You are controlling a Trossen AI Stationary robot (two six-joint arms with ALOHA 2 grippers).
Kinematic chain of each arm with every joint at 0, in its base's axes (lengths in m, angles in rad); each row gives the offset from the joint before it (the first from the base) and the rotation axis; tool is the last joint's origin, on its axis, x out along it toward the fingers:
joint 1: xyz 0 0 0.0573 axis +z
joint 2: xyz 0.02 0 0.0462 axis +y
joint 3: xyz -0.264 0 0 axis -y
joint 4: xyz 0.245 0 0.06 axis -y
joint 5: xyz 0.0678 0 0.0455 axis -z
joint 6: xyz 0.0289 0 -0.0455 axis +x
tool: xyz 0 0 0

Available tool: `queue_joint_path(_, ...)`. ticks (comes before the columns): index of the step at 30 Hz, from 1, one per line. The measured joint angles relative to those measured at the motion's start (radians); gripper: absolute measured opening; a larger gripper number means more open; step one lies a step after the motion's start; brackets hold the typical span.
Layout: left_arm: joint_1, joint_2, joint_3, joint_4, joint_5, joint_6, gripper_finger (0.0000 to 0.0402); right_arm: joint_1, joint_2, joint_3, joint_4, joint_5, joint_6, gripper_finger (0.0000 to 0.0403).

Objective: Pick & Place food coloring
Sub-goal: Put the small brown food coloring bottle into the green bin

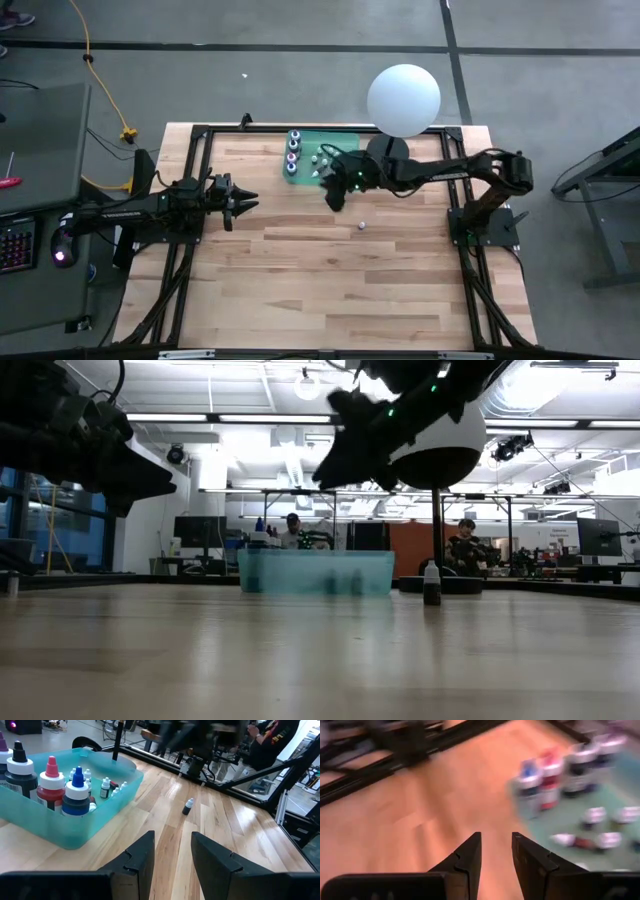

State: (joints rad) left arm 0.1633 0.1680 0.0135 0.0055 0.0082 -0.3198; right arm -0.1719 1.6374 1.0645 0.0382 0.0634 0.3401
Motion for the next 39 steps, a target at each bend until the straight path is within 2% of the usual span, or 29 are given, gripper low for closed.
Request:
queue_joint_path(4, 0.000, 0.000, 0.000, 0.000, 0.000, 0.000, 0.0127, 0.063, -0.047, 0.000, -0.091, -0.108, -0.024, 0.0099)
queue_joint_path(9, 0.000, 0.000, 0.000, 0.000, 0.000, 0.000, 0.0127, 0.162, -0.116, 0.000, -0.324, -0.114, -0.005, 0.0099)
queue_joint_path(15, 0.000, 0.000, 0.000, 0.000, 0.000, 0.000, 0.0127, 0.307, -0.196, 0.000, -0.629, 0.007, 0.016, 0.0099)
queue_joint_path(21, 0.000, 0.000, 0.000, 0.000, 0.000, 0.000, 0.0127, 0.451, -0.242, -0.004, -0.808, 0.179, 0.108, 0.0098)
queue_joint_path(26, 0.000, 0.000, 0.000, 0.000, 0.000, 0.000, 0.0127, 0.569, -0.318, -0.151, -0.695, 0.304, 0.365, 0.0098)
queue_joint_path(31, 0.000, 0.000, 0.000, 0.000, 0.000, 0.000, 0.0127, 0.715, -0.409, -0.391, -0.426, 0.500, 0.652, 0.0098)
queue_joint_path(33, 0.000, 0.000, 0.000, 0.000, 0.000, 0.000, 0.0127, 0.763, -0.415, -0.463, -0.307, 0.588, 0.664, 0.0098)
queue_joint_path(35, 0.000, 0.000, 0.000, 0.000, 0.000, 0.000, 0.0127, 0.795, -0.411, -0.523, -0.169, 0.670, 0.592, 0.0098)
queue_joint_path(39, 0.000, 0.000, 0.000, 0.000, 0.000, 0.000, 0.0127, 0.802, -0.390, -0.616, -0.001, 0.734, 0.485, 0.0098)
